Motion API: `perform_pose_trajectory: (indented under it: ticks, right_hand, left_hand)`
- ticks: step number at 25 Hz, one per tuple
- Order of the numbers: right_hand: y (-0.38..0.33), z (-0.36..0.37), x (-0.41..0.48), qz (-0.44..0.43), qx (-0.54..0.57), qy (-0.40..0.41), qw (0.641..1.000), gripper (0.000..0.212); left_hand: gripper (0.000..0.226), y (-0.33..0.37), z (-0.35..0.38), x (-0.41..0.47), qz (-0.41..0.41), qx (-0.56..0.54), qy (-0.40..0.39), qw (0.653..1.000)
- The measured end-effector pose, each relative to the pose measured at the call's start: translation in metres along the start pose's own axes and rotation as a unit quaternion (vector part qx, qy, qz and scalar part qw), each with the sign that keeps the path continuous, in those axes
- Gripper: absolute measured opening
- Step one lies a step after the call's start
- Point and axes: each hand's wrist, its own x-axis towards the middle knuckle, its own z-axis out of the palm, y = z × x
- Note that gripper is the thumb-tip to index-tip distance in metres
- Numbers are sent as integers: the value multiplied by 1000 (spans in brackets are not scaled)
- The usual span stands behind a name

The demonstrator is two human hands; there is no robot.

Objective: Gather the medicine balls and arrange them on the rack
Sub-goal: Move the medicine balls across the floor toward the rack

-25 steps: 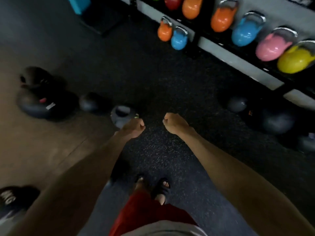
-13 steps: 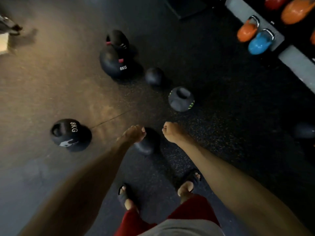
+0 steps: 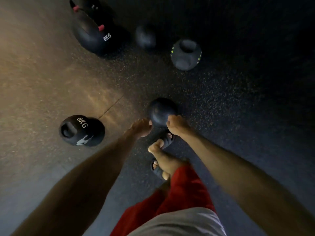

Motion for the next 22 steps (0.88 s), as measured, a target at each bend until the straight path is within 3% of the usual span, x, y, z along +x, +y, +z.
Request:
perform_pose_trajectory:
  ticks: [5,13,16,22]
  right_hand:
    - [12,34,56,63,97,-23,993,30]
    - [41,136,181,148,171,10,974,29]
    - [47,190,230,177,203,39,962,40]
    - [34,257,301,245,263,17,933,80]
  left_hand:
    - [38,1,0,76,70,65,-54,994]
    - [39,-49,48,242,66,96,-101,988]
    - [49,-79,80,303,69,103,-103,987]
    - [83,-116,127,403,43,93,-78,992]
